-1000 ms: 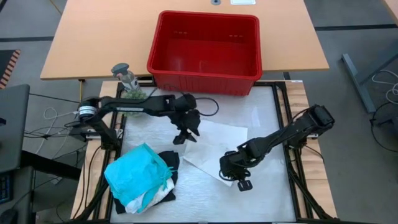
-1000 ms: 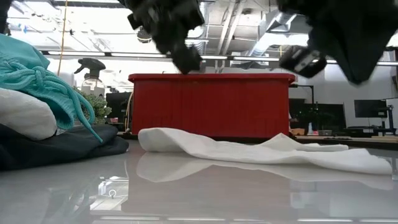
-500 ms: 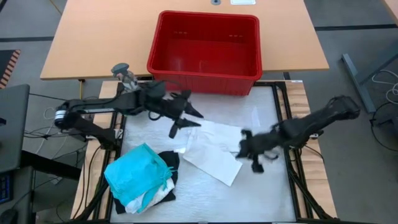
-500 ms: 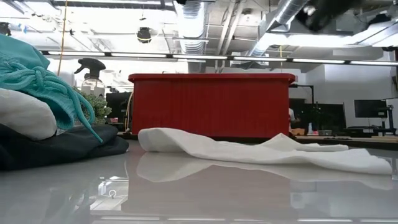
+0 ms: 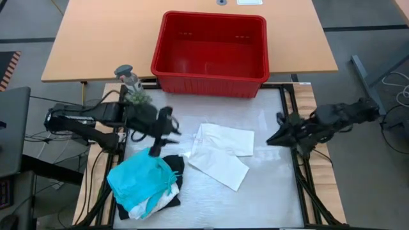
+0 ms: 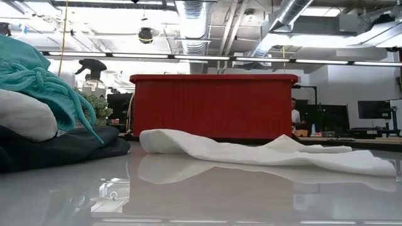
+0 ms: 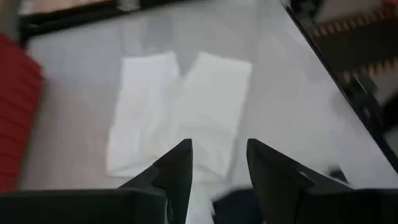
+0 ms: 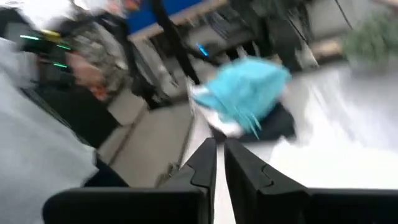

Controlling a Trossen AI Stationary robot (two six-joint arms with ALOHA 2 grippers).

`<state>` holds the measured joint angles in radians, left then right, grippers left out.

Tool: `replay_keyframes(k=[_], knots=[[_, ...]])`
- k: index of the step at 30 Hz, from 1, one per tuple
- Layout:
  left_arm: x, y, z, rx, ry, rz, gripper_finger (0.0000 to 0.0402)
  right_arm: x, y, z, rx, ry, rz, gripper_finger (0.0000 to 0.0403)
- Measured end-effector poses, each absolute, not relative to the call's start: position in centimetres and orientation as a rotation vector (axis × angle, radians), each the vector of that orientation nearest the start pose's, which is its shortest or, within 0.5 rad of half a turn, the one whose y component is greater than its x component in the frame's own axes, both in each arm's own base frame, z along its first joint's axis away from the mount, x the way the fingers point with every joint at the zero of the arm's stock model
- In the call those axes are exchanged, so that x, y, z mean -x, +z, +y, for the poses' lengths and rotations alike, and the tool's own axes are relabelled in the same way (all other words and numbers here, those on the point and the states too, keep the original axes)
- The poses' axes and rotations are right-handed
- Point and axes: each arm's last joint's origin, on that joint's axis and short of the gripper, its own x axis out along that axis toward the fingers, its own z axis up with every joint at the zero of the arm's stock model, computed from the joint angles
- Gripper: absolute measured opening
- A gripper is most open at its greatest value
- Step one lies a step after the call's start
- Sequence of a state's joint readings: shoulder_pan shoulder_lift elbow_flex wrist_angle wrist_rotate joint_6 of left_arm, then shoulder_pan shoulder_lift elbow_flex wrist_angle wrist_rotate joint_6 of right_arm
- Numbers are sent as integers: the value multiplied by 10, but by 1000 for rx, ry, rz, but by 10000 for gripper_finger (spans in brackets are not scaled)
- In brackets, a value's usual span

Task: Fold Laundry from Bin
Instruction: Fold the white shorts

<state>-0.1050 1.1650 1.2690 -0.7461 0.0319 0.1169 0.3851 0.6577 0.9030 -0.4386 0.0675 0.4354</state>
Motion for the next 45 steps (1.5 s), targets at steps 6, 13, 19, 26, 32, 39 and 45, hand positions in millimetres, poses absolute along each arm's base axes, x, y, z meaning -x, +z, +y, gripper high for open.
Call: replay_keyframes(k=[6, 13, 19, 26, 32, 39, 45], knots=[[-223, 359, -51, -277, -227, 757, 142, -151, 330, 67, -468, 202, 467, 65], [-221, 337, -57, -442, -361, 796, 167, -199, 290, 96, -438, 157, 658, 142], [-221, 313, -57, -551, -421, 839, 194, -235, 247, 123, -364, 166, 783, 232], [-231, 288, -56, -730, -340, 747, 199, -263, 201, 150, -325, 199, 837, 237], [-239, 258, -59, -882, -387, 555, 199, -276, 173, 167, -332, 173, 923, 236], [-235, 220, -60, -965, -464, 501, 199, -291, 161, 177, -383, 129, 957, 235], [-260, 197, -66, -979, -469, 548, 199, -294, 161, 178, -415, 104, 954, 235]])
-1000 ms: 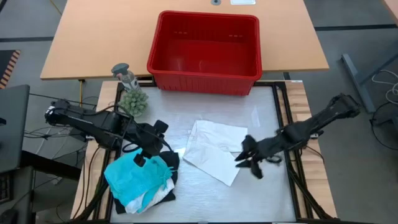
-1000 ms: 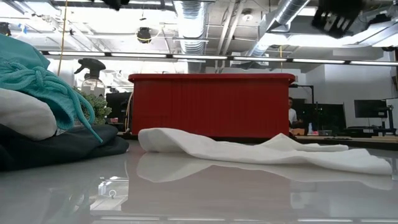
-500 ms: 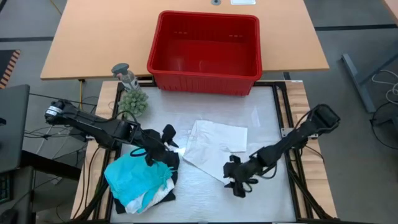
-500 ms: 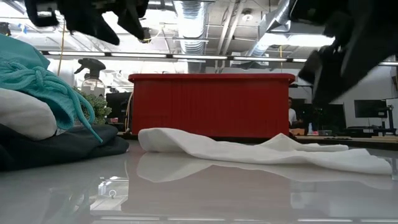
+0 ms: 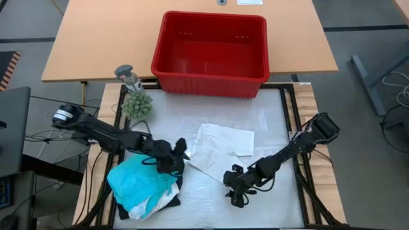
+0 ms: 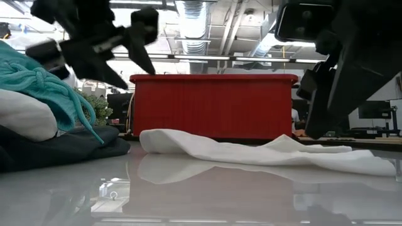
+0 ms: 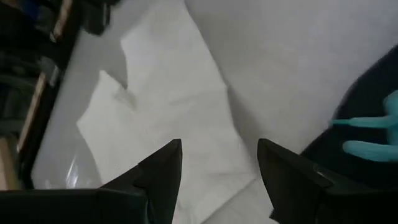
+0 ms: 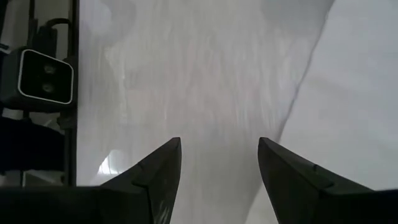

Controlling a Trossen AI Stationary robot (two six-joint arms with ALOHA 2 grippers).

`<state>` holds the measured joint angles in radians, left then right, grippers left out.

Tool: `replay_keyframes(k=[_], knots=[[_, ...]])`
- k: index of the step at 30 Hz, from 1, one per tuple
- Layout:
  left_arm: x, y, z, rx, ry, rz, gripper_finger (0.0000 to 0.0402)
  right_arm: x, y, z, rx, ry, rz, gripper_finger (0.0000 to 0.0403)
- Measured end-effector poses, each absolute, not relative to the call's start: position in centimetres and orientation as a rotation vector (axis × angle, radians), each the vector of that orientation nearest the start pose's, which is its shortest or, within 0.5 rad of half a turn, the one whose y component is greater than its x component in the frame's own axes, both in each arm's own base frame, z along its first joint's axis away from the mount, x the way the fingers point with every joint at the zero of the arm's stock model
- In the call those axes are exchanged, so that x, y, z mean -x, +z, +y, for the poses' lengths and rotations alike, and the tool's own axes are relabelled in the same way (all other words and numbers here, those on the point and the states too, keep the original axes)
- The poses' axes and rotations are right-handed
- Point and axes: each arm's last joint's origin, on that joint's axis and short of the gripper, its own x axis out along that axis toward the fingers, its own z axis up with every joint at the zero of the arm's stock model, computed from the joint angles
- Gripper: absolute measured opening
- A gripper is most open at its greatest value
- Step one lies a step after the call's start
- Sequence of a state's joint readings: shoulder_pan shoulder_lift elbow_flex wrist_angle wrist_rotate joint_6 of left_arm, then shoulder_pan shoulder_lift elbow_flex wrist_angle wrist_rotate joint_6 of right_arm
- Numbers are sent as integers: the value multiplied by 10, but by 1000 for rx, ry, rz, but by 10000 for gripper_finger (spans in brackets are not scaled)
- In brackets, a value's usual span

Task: Fold Laundry from Bin
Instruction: Fold the white shorts

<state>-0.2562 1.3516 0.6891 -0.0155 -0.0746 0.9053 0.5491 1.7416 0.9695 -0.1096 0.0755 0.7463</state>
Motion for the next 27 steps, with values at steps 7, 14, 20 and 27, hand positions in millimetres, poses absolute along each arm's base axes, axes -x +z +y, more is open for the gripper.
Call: replay_keyframes(k=[7, 14, 20, 27], knots=[[-298, 173, -73, -923, -413, 784, 199, -295, 162, 178, -463, 82, 950, 235], [-299, 165, -78, -859, -427, 866, 199, -292, 162, 182, -470, 85, 957, 235], [-301, 158, -76, -838, -402, 876, 199, -292, 162, 182, -473, 81, 949, 235], [-303, 160, -75, -843, -349, 865, 171, -293, 162, 182, -474, 81, 949, 235]])
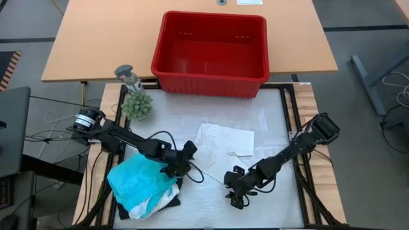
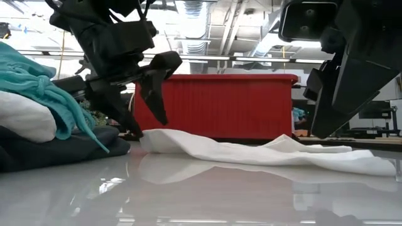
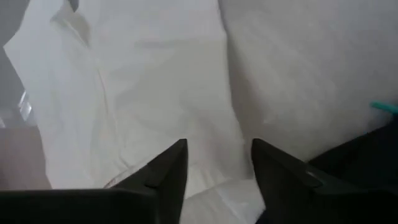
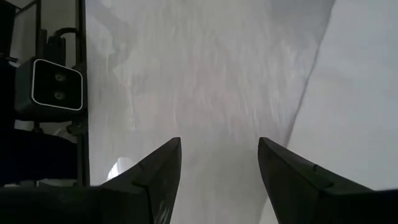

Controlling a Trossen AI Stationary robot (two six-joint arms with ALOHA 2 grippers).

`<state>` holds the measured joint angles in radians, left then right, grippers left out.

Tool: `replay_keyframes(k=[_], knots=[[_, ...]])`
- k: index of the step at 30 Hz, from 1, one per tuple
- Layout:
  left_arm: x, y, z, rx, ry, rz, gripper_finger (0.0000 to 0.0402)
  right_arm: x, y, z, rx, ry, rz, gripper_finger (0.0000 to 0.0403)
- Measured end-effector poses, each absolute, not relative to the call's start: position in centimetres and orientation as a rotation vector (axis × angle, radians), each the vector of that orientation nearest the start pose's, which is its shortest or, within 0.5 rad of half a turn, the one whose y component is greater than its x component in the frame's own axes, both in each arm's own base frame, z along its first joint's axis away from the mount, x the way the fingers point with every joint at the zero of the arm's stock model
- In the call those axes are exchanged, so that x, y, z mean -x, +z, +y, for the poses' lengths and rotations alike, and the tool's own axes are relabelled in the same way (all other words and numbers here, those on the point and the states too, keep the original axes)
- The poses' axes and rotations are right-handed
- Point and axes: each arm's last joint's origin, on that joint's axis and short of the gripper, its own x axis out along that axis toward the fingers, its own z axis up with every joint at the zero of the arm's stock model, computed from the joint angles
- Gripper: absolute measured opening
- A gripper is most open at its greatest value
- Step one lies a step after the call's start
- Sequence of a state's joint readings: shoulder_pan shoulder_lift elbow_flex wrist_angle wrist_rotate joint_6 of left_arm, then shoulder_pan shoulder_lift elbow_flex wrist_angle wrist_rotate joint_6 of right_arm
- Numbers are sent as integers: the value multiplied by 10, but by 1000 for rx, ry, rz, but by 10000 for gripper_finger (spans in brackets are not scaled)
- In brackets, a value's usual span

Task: Fold Laundry from Bin
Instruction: Fold the white shorts

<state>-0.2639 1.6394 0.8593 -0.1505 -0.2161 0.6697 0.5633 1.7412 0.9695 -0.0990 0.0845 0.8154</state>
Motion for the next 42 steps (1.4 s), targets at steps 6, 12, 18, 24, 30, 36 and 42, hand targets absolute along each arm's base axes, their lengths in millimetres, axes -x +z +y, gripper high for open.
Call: replay_keyframes(k=[6, 12, 18, 24, 30, 36, 42], knots=[[-304, 161, -76, -786, -369, 844, 84, -292, 162, 183, -528, 59, 952, 235], [-303, 160, -76, -766, -364, 856, 13, -292, 163, 184, -545, 66, 944, 233], [-303, 160, -76, -757, -337, 864, 1, -296, 170, 187, -561, 61, 942, 212], [-303, 160, -76, -711, -313, 869, 0, -289, 181, 187, -478, -11, 1124, 206], [-303, 160, -76, -692, -304, 872, 0, -285, 185, 183, -432, -65, 1203, 218], [-303, 160, -75, -693, -304, 876, 0, -286, 185, 182, -411, -99, 1174, 221], [-303, 160, -72, -690, -296, 883, 0, -289, 173, 184, -365, -120, 1179, 221]])
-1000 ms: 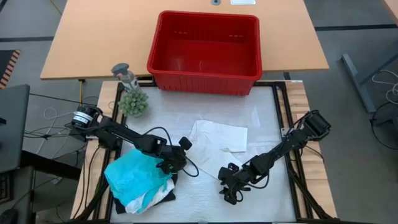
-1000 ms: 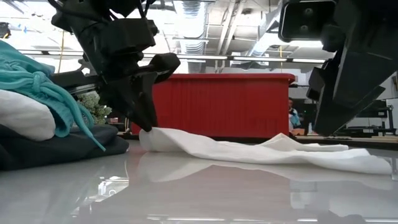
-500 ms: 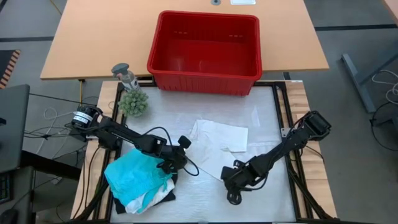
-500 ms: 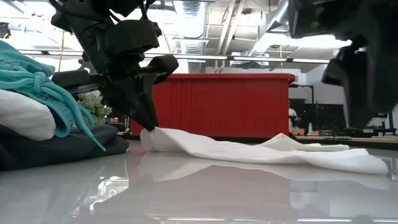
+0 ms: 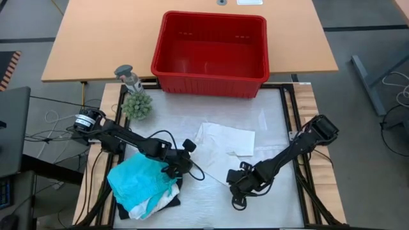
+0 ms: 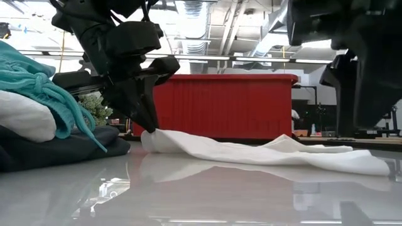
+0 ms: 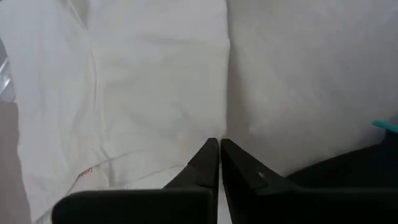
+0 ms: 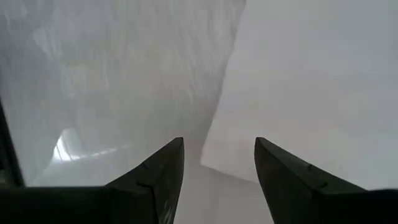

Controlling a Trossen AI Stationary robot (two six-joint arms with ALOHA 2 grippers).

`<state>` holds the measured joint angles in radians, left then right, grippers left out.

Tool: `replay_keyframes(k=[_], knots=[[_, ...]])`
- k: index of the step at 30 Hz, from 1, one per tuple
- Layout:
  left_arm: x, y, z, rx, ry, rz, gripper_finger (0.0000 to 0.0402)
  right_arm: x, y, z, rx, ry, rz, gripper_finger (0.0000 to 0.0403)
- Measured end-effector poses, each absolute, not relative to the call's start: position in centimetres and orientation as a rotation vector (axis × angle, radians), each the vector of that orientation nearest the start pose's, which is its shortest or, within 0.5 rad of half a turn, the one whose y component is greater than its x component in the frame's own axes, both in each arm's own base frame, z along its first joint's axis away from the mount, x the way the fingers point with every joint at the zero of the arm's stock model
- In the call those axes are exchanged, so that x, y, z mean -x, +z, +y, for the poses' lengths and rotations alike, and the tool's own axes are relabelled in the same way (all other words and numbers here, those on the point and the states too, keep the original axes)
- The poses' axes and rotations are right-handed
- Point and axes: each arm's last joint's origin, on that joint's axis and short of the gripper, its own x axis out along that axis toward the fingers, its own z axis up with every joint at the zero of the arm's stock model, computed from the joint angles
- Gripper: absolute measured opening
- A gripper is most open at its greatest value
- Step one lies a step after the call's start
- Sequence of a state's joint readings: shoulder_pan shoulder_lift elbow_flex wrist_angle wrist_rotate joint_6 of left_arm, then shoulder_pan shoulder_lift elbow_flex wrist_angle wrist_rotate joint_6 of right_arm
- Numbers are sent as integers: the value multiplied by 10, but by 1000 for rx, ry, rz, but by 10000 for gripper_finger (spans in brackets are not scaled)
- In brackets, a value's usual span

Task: Fold Laundry from Bin
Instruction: Fold the white shorts

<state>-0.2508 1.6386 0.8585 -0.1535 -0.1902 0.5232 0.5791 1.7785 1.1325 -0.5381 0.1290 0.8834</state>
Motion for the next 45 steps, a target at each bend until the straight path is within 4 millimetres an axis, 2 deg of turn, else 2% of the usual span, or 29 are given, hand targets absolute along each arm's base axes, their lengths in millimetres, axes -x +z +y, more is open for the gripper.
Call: replay_keyframes(k=[5, 15, 20, 26, 28, 32, 36, 39, 42, 45], knots=[[-303, 160, -68, -687, -288, 893, 0, -292, 156, 189, -347, -113, 1245, 221], [-303, 159, -67, -675, -306, 896, 0, -298, 149, 185, -343, -170, 1238, 200], [-303, 159, -67, -674, -309, 896, 0, -300, 148, 182, -344, -190, 1236, 139], [-303, 159, -67, -685, -315, 895, 0, -299, 147, 181, -370, -180, 1272, 27], [-303, 159, -67, -685, -314, 896, 0, -298, 147, 182, -387, -168, 1289, 17], [-303, 160, -67, -692, -297, 896, 0, -301, 157, 185, -410, -158, 1302, 17], [-307, 171, -68, -674, -291, 900, 0, -311, 180, 191, -402, -112, 1280, 17], [-310, 178, -67, -647, -322, 920, 0, -311, 189, 192, -387, -119, 1308, 17], [-311, 182, -62, -613, -345, 952, 0, -309, 197, 191, -393, -156, 1342, 17], [-316, 195, -54, -546, -372, 981, 0, -309, 206, 191, -415, -166, 1341, 17]])
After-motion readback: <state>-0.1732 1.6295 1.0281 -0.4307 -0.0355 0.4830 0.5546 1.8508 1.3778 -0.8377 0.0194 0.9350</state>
